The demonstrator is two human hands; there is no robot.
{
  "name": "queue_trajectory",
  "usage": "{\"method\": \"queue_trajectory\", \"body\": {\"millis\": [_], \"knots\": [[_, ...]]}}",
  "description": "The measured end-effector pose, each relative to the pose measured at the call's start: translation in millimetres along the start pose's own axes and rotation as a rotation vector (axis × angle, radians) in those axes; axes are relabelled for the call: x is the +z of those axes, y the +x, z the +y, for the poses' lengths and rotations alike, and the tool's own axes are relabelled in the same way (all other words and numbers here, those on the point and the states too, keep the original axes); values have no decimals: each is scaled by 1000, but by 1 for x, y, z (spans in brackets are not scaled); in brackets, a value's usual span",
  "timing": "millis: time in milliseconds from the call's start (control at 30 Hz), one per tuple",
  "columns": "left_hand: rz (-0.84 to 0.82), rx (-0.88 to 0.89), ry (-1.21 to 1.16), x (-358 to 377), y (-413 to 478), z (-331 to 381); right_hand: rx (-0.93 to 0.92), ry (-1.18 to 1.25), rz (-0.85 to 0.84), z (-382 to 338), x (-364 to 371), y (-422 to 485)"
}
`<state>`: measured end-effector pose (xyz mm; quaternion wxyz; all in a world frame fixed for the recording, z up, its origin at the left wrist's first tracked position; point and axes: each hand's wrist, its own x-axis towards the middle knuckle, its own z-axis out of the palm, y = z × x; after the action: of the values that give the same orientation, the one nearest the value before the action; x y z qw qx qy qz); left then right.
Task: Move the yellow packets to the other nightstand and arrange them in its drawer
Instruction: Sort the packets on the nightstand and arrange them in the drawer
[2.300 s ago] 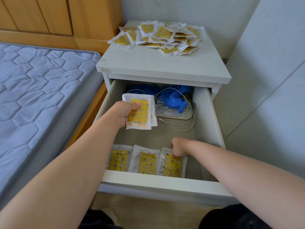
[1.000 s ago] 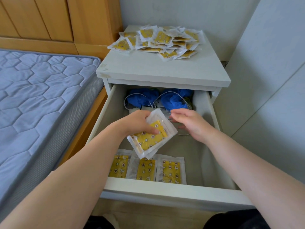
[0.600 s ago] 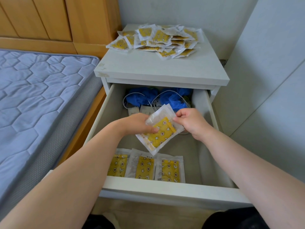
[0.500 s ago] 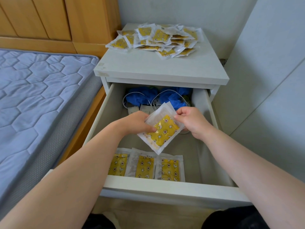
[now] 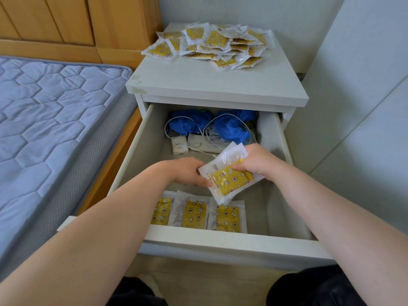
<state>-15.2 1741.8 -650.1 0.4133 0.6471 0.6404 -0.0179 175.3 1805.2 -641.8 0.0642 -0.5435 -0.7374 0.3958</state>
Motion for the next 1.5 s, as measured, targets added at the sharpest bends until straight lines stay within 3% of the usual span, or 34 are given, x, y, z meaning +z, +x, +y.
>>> {"method": "queue_trajectory", "body": {"millis": [67, 233, 333, 567, 900, 1067, 1300, 1500], "knots": [[-78, -90, 202, 4, 1, -6, 77, -167, -112, 0, 2, 0], [-183, -217, 362, 12, 4, -8, 74, -735, -515, -5, 14, -11], [-228, -218, 413, 16, 5, -7, 91, -977, -575, 5, 27, -9], [-229, -204, 423, 16, 8, -12, 153, -1167, -701, 14, 49, -4], [-182, -194, 390, 14, 10, -15, 118, -1137, -692, 20, 44, 0], [-116, -174, 307, 9, 7, -11, 63, -981, -563, 21, 34, 0], [-284, -25, 240, 17, 7, 9, 58, -1011, -624, 17, 34, -1], [-426, -1, 402, 25, 10, 15, 75, -1017, -689, 17, 38, -1]]}}
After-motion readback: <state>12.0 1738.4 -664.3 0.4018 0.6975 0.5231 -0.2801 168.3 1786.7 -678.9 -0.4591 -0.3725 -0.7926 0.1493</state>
